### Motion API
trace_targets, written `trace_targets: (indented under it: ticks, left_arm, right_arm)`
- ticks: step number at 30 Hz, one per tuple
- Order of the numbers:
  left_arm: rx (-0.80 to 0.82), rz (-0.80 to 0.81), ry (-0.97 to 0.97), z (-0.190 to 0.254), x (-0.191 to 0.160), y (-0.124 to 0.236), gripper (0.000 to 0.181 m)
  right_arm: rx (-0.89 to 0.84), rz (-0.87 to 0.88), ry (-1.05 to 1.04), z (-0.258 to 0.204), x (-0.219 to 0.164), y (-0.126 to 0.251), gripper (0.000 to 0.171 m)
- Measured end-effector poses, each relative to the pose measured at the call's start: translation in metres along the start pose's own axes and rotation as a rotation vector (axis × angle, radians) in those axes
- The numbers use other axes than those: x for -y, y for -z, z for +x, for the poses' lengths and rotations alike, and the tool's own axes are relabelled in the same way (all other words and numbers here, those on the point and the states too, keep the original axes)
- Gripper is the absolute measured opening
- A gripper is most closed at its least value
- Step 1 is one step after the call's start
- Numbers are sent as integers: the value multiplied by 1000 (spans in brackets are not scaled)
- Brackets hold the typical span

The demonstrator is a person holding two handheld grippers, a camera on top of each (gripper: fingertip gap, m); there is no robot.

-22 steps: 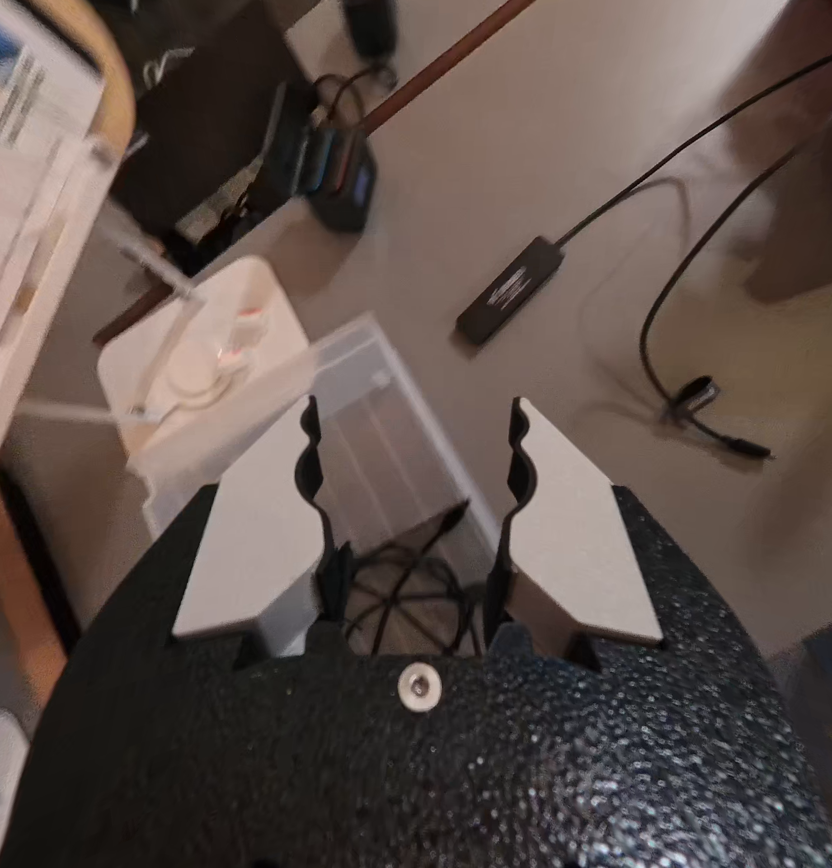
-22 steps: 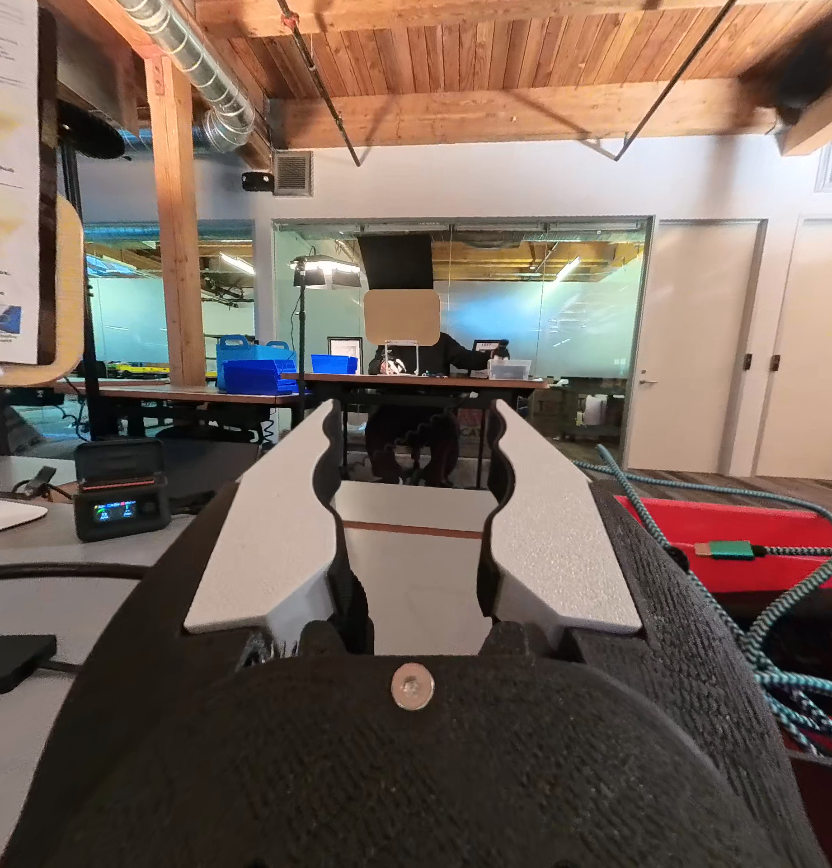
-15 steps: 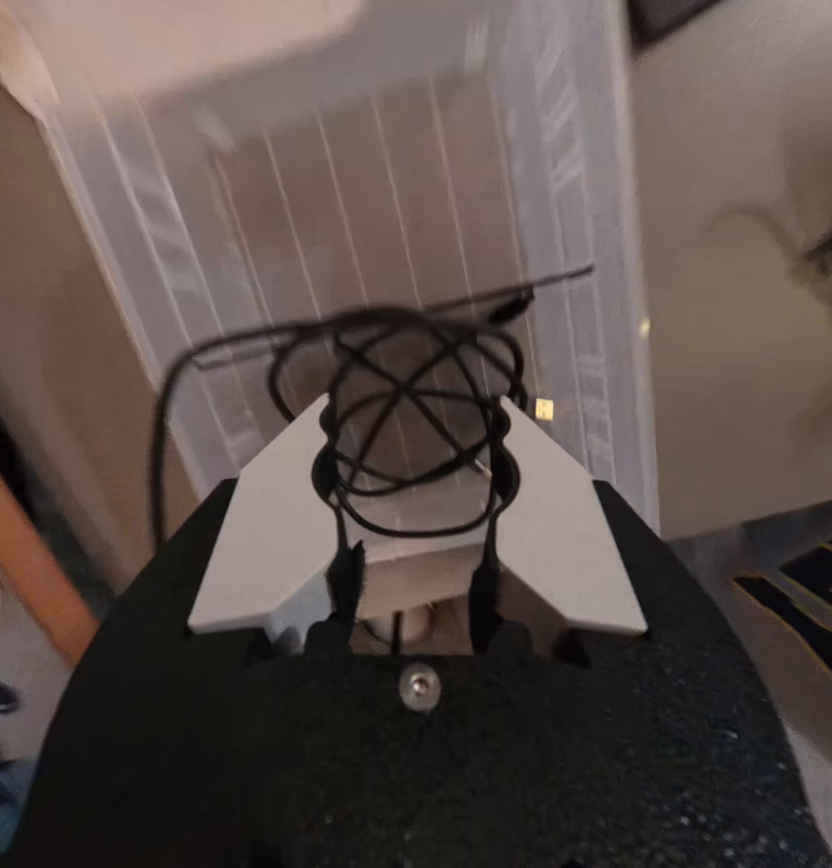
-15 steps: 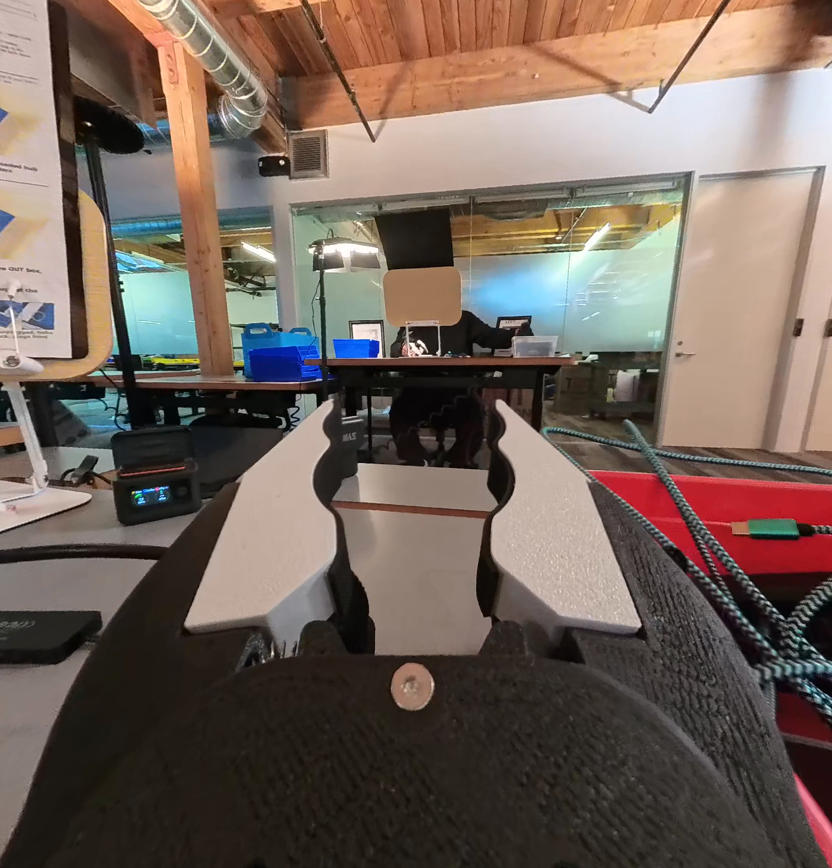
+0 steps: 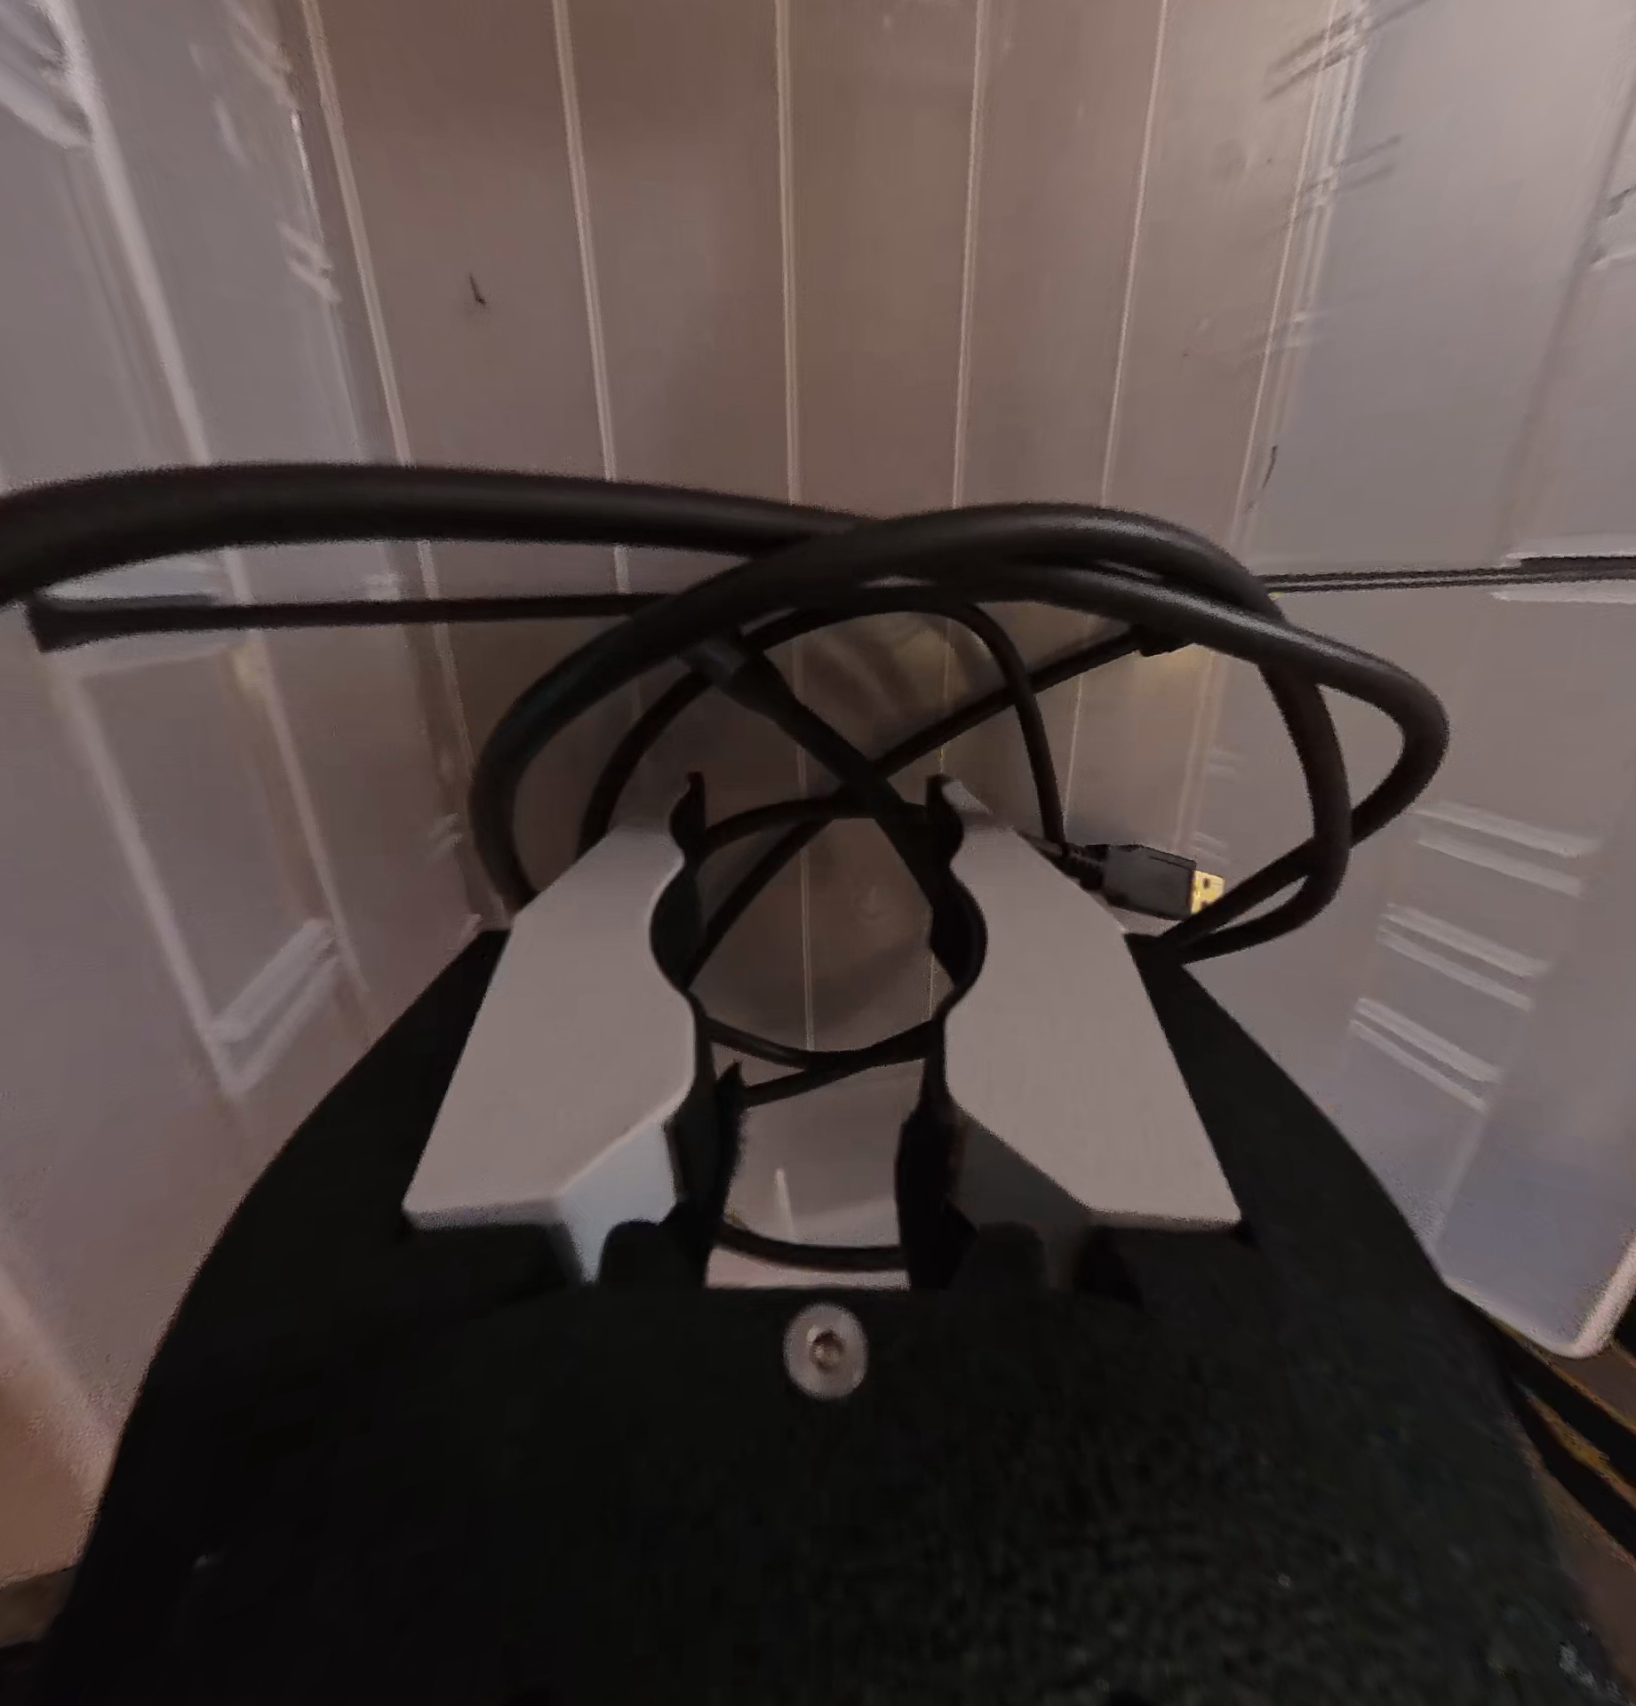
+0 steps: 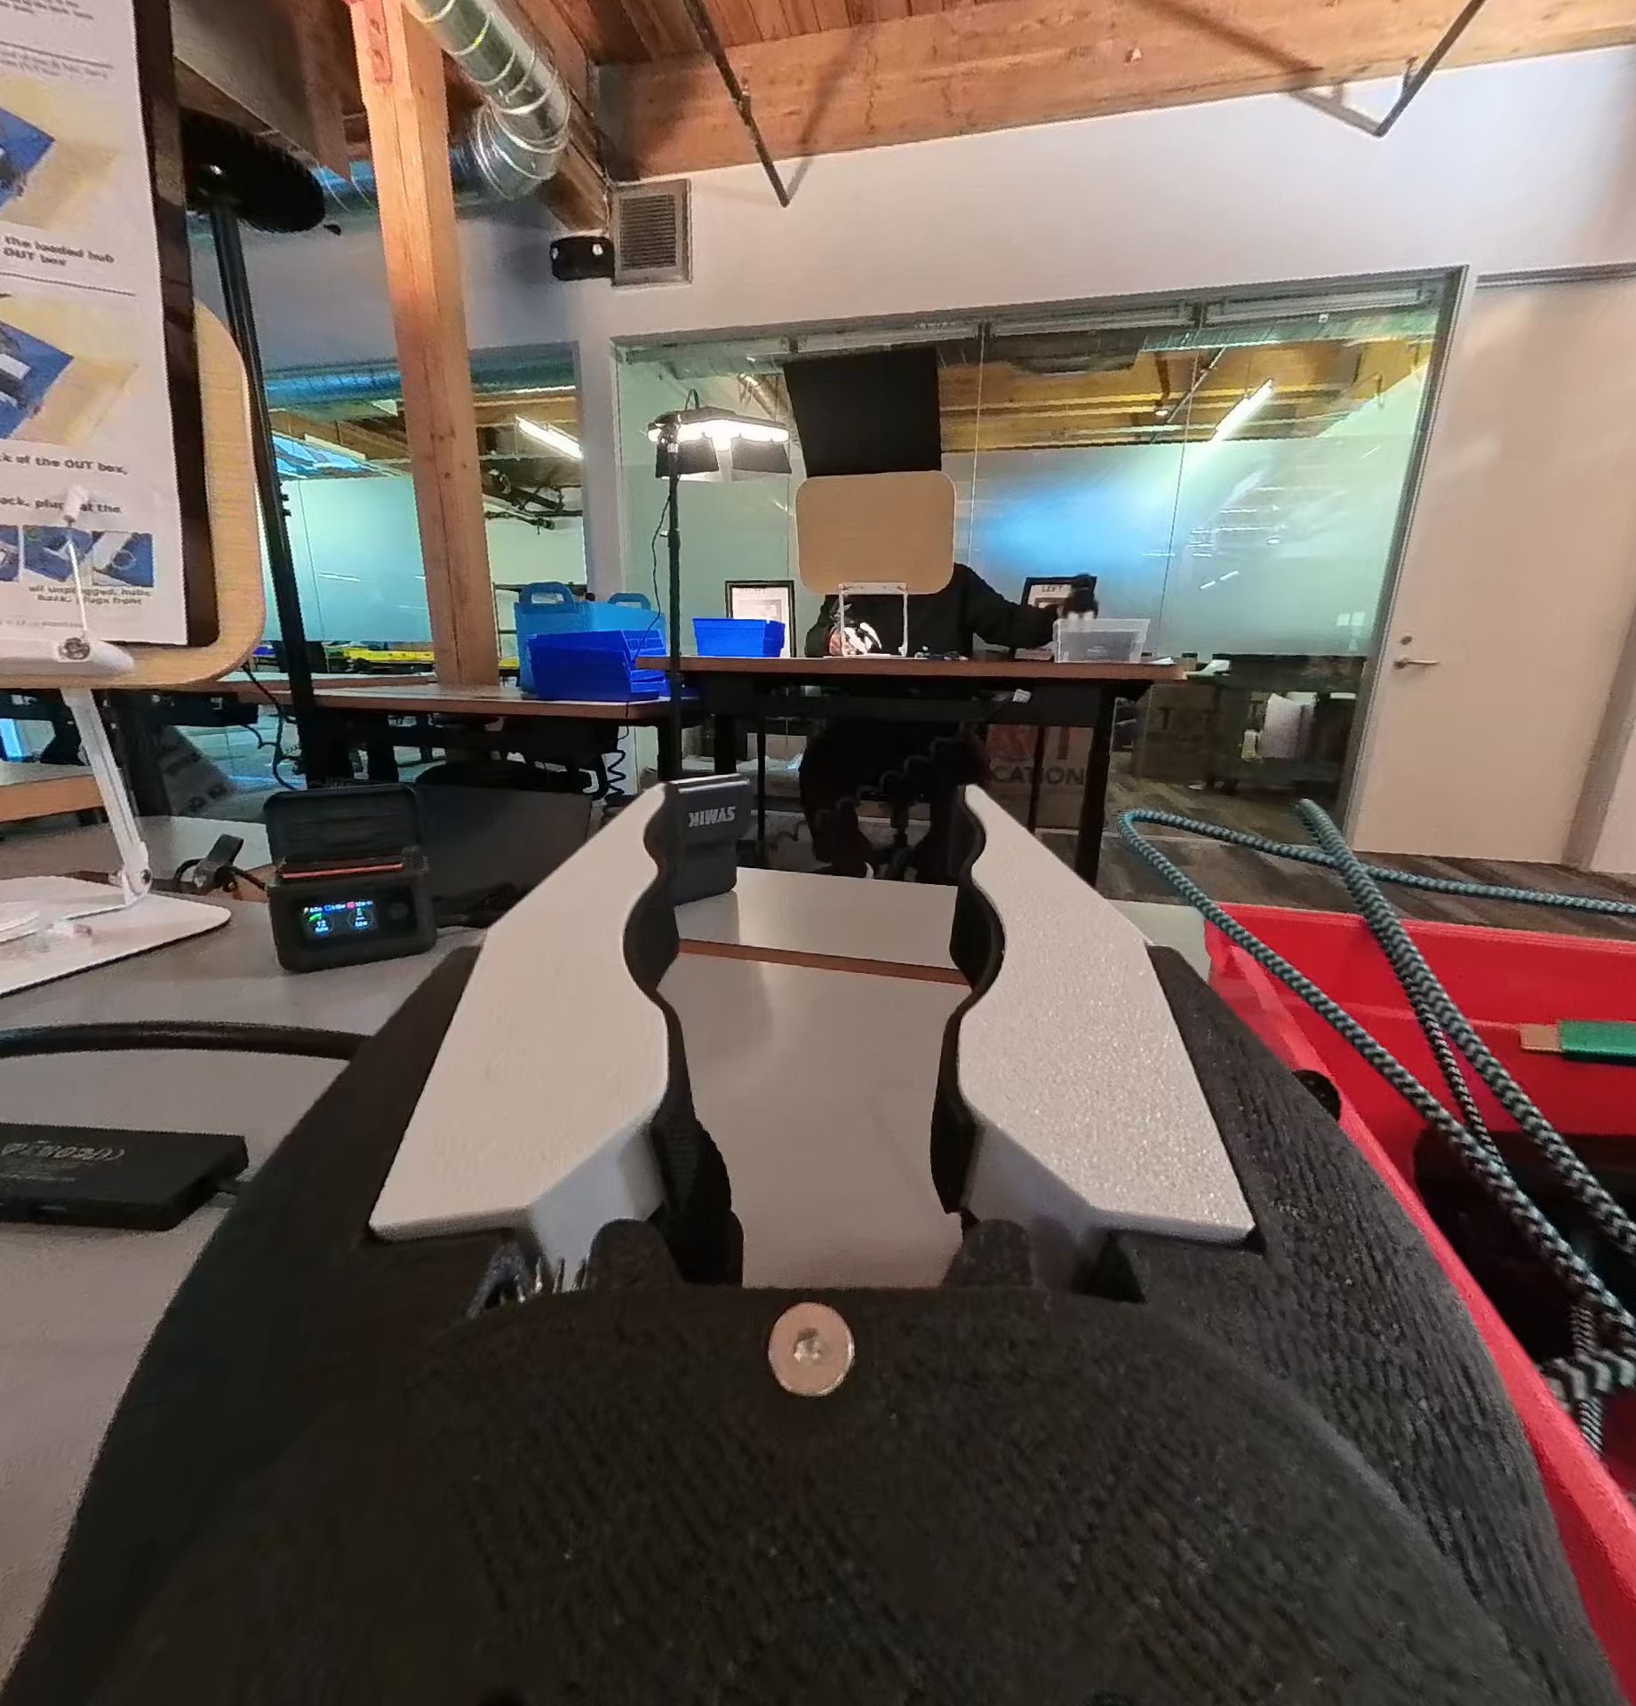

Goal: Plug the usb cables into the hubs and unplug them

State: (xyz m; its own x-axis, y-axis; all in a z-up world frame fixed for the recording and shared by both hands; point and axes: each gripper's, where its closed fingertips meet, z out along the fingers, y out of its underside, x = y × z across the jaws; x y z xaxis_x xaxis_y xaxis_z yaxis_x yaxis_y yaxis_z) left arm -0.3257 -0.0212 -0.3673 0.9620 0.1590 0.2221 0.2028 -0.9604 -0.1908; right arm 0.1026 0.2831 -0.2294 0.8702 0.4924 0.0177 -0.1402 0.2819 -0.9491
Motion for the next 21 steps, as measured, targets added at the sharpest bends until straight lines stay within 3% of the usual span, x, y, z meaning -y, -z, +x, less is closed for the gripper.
trace_targets:
  ticks: [3,6,13,21]
  left_arm:
    - [-36,13,-38,8,1,1,12]
    - [-17,0,-84,9,-2,9,3]
    - [-1,29,-202,35,-3,54,0]
    - [71,280,-571,139,37,128,1]
  right_arm:
    - [8,-10,3,-1,-2,-1,55]
    - [15,-17,-4,-2,-4,-1,53]
    - [25,-27,-6,-4,-6,-3,50]
    - [44,-33,8,-9,-7,-4,45]
